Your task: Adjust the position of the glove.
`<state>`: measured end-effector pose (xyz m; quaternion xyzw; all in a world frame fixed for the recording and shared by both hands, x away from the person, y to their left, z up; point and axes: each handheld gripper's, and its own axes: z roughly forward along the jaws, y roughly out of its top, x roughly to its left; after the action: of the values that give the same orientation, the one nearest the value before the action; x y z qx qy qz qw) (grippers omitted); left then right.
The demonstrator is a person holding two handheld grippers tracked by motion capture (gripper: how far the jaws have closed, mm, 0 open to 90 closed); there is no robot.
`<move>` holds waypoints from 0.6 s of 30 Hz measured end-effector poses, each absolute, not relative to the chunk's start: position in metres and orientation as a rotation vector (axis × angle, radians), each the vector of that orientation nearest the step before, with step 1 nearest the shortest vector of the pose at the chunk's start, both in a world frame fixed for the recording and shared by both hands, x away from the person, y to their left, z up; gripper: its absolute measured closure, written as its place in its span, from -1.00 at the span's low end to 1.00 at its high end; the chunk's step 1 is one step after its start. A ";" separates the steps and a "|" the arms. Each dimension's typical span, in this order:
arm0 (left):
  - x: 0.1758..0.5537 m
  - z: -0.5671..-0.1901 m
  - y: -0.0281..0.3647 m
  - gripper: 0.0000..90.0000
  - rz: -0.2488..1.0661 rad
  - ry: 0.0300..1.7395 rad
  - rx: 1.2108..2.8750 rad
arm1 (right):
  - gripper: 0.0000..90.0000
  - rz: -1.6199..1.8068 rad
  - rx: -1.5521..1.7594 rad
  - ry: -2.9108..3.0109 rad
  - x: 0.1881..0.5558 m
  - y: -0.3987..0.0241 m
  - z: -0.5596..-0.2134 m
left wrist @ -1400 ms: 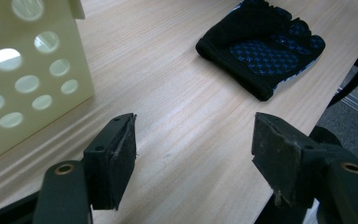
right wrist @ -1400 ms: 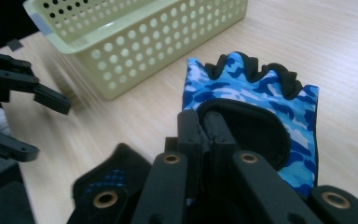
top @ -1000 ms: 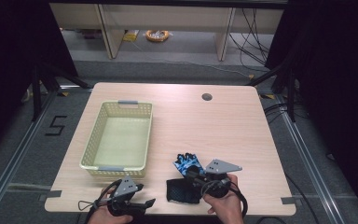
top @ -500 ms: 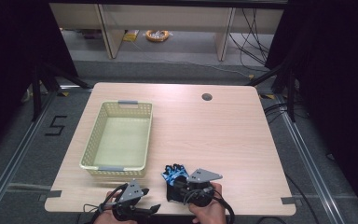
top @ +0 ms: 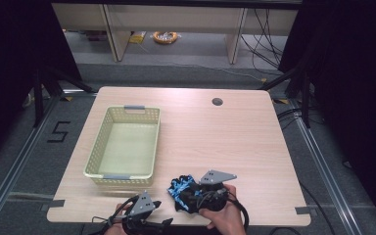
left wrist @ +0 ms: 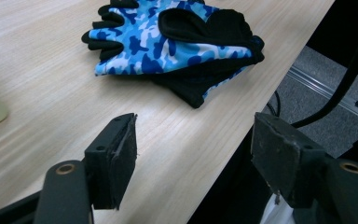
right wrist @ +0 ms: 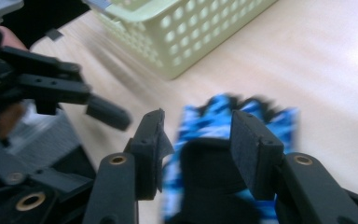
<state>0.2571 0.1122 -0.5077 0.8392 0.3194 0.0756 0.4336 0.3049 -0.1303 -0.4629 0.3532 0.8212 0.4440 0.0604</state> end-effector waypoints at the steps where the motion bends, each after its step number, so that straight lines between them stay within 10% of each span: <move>1: 0.256 -0.507 0.109 -0.31 0.175 0.805 2.077 | 0.25 1.315 1.073 2.473 0.309 -0.133 -0.460; 18: 0.255 -0.502 0.066 -0.54 0.249 0.834 2.066 | 0.07 1.156 1.150 2.596 0.379 -0.122 -0.486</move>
<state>0.2545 0.0664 -0.5023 0.8299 0.3351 0.1000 0.4348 0.3793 -0.1219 -0.4855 0.3750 0.8462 0.3767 0.0381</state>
